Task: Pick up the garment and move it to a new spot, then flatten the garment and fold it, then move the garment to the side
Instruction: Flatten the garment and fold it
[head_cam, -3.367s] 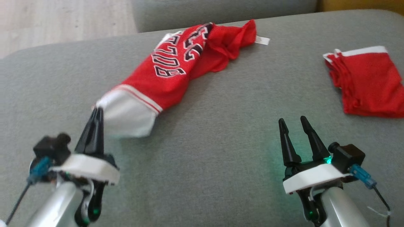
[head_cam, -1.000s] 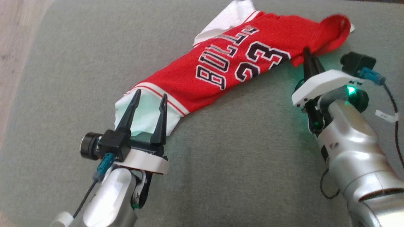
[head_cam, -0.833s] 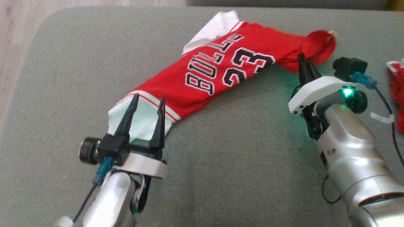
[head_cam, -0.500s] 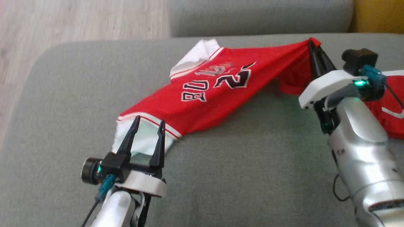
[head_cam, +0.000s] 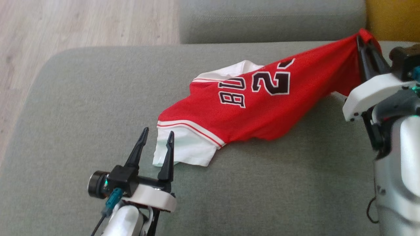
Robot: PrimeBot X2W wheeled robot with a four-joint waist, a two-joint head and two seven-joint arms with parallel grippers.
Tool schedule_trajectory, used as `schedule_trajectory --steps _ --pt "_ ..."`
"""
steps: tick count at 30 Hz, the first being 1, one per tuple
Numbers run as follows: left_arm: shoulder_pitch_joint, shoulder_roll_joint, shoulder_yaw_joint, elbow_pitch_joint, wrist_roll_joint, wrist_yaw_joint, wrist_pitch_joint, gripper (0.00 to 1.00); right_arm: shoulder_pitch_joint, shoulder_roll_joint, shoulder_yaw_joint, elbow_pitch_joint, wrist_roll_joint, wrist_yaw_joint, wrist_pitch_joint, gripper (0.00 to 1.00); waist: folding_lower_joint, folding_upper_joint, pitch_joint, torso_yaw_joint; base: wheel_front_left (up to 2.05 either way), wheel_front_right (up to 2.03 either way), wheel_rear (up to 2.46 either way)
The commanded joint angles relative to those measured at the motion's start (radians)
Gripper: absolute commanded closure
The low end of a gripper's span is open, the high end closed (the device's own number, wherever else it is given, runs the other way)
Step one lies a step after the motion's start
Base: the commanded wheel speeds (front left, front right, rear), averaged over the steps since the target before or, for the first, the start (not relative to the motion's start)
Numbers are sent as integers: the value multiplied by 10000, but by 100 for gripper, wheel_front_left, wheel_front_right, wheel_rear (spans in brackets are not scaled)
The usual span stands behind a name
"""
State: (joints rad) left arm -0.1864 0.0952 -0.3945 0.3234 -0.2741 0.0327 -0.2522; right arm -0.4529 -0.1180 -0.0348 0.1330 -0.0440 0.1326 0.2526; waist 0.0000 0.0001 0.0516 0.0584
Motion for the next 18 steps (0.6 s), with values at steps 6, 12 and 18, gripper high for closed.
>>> schedule_trajectory --steps 6,12,18 --pt "-918 -115 170 -246 187 -220 -95 0 -23 53 236 -813 -467 -19 1719 100 0 -1 934 592 0 0 0" --pt "-1421 -227 60 -200 283 -403 -95 0 -1368 -602 -179 1415 -1125 -19 1681 100 0 -1 1725 1075 0 0 0" --pt "-1742 -321 77 -190 301 -486 -95 0 -3030 -979 -1139 4061 -2147 -19 767 100 0 -1 2307 1330 0 0 0"
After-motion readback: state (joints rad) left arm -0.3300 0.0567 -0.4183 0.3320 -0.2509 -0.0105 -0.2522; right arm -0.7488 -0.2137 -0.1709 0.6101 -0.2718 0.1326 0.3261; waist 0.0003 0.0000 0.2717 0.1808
